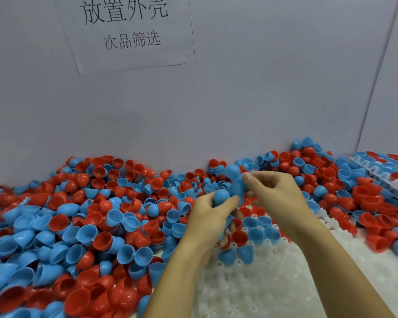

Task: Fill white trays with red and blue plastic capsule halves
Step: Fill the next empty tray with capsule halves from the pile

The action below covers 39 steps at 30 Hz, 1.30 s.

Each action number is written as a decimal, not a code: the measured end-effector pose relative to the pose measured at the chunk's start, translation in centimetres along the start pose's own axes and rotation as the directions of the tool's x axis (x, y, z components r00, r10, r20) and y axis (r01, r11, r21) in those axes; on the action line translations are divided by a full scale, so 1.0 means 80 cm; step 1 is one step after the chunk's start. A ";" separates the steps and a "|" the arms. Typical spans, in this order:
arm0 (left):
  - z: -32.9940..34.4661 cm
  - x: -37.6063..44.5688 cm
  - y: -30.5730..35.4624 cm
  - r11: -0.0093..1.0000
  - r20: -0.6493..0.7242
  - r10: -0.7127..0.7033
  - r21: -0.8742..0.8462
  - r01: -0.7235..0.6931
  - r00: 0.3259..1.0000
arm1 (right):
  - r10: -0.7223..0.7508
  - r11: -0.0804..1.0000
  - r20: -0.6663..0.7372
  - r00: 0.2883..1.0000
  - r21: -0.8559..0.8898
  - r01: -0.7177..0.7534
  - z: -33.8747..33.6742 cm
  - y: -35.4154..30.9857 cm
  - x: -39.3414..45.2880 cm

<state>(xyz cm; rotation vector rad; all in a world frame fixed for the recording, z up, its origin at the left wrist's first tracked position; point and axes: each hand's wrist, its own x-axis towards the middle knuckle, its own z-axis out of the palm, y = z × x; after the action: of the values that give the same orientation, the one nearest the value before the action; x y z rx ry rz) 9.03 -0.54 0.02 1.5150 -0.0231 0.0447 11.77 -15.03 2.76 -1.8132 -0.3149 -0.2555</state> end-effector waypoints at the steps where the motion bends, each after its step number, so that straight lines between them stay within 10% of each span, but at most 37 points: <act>1: -0.001 0.001 0.000 1.000 -0.011 -0.013 0.000 0.013 1.000 | 0.020 0.999 -0.020 1.000 0.036 -0.019 0.000 -0.001 0.001; 9: 0.000 0.003 -0.002 0.995 -0.140 -0.006 -0.095 -0.008 0.990 | 0.253 0.958 0.078 0.964 0.119 -0.261 0.015 0.000 -0.001; 15: -0.001 0.007 -0.009 0.994 -0.207 0.052 -0.085 -0.071 0.977 | -0.024 0.970 -0.146 0.989 -0.244 -0.013 0.041 0.006 -0.002; 20: 0.000 0.007 -0.011 0.997 -0.181 0.077 -0.010 -0.080 0.980 | -0.120 0.927 -0.014 0.993 -0.359 0.107 0.037 0.004 -0.003; 27: 0.000 0.007 -0.007 0.999 -0.129 0.021 -0.045 -0.027 0.991 | 0.098 0.881 -0.079 0.992 -0.456 -0.124 -0.031 0.001 0.005; 34: 0.000 0.006 -0.004 0.997 -0.137 -0.019 -0.079 0.008 0.990 | 0.418 0.491 -0.145 0.897 -0.794 -0.357 -0.087 0.032 -0.007; 39: -0.001 0.005 -0.003 0.995 -0.122 -0.053 -0.094 0.042 0.991 | 0.479 0.442 -0.127 0.869 -0.820 -0.363 -0.083 0.044 -0.004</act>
<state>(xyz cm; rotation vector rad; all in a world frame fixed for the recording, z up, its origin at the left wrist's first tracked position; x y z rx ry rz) 9.42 -0.49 -0.20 1.4188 0.1096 0.0983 12.63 -22.33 1.20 -2.8014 0.2669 0.1163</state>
